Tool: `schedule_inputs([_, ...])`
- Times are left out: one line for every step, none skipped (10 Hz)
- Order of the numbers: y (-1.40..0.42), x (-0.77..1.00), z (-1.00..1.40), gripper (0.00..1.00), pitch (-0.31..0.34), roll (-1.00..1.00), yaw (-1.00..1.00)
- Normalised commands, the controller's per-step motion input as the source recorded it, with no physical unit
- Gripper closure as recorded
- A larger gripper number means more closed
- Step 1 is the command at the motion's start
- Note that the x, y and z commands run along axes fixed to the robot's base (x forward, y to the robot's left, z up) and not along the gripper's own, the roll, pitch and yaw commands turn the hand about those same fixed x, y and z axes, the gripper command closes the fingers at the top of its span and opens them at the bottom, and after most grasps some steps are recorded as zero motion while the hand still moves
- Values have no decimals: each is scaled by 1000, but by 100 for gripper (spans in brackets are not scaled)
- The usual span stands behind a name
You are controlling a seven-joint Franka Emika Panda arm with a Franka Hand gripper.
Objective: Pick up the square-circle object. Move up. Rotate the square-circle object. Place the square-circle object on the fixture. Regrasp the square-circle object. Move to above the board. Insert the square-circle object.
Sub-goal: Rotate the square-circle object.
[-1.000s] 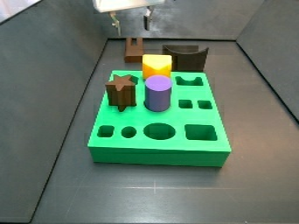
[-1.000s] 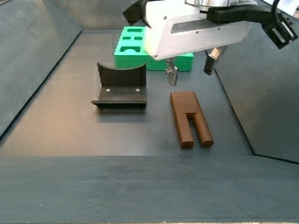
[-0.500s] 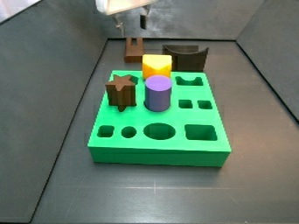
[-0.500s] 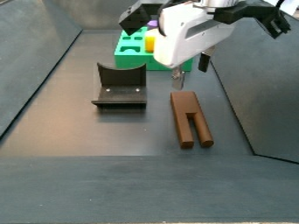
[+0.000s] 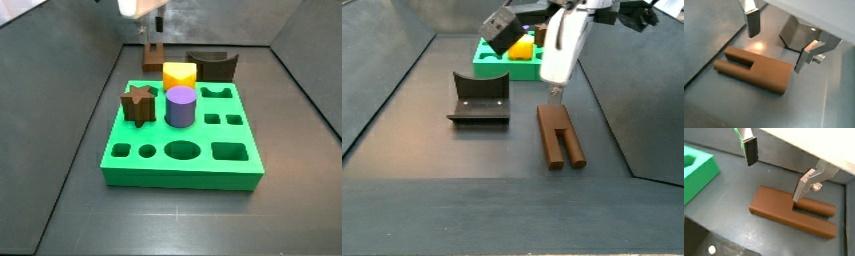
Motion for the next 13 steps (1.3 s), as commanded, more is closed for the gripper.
schedule_inputs([1,26,-43,0,0,-3,1000])
schedule_inputs([1,26,-43,0,0,-4,1000])
schedule_inputs([1,26,-42,0,0,-4,1000])
schedule_inputs([1,26,-42,0,0,-4,1000])
schedule_inputs([1,26,-42,0,0,-4,1000])
schedule_inputs([1,26,-42,0,0,-4,1000])
schedule_inputs([1,26,-42,0,0,-4,1000])
schedule_inputs([1,26,-42,0,0,-5,1000])
schedule_inputs([1,26,-41,0,0,-5,1000])
schedule_inputs([1,26,-41,0,0,-5,1000])
schedule_inputs([1,26,-41,0,0,-5,1000])
schedule_inputs([1,27,-41,0,-1,-6,1000])
schedule_inputs([1,27,-41,0,-1,-6,1000])
